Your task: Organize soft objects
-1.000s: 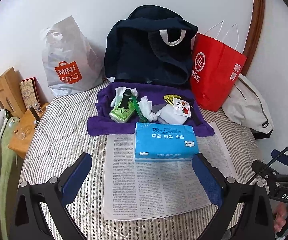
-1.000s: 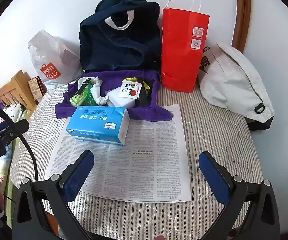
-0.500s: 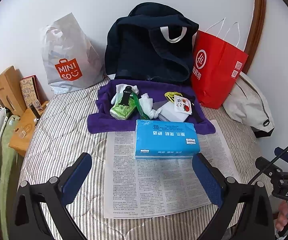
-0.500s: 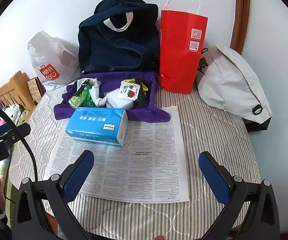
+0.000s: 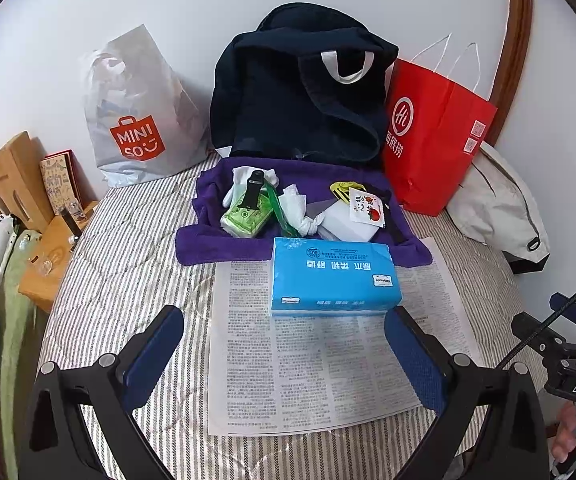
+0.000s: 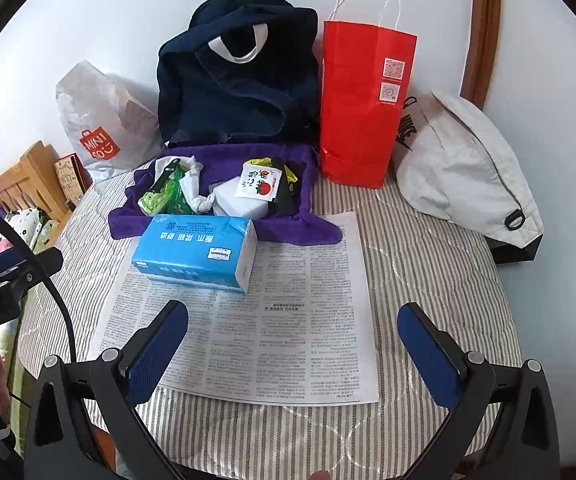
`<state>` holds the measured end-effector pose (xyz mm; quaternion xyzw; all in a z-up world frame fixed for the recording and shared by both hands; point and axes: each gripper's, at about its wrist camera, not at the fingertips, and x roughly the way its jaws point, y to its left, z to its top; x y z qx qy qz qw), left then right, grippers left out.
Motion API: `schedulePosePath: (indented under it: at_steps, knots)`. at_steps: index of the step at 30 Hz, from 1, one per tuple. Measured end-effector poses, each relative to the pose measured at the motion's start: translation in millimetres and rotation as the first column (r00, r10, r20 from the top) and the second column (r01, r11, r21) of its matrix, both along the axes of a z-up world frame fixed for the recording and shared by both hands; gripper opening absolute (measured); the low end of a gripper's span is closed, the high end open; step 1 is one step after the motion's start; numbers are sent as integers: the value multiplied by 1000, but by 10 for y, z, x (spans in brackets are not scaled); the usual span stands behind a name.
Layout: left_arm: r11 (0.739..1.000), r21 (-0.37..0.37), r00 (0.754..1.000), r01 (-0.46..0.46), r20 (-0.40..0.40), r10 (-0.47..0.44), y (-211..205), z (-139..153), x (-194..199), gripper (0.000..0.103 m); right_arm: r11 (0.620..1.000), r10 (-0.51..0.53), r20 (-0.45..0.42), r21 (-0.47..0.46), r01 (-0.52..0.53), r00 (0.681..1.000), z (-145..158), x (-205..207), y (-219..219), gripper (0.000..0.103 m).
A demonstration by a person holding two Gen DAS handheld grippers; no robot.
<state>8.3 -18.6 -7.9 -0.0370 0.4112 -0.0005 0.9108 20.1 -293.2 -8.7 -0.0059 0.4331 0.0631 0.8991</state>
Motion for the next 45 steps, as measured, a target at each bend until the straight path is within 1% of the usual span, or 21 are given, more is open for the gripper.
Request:
schedulePosePath:
  at_steps: [37, 45]
  knots:
    - [1000, 5, 1000, 11, 16, -11, 25, 36, -13, 101, 1000, 1, 3, -9, -1, 1000, 4, -6, 17, 103]
    - [1000, 11, 1000, 8, 23, -8, 57, 13, 19, 103, 1000, 5, -11, -4, -5, 1000, -27, 53, 18, 103]
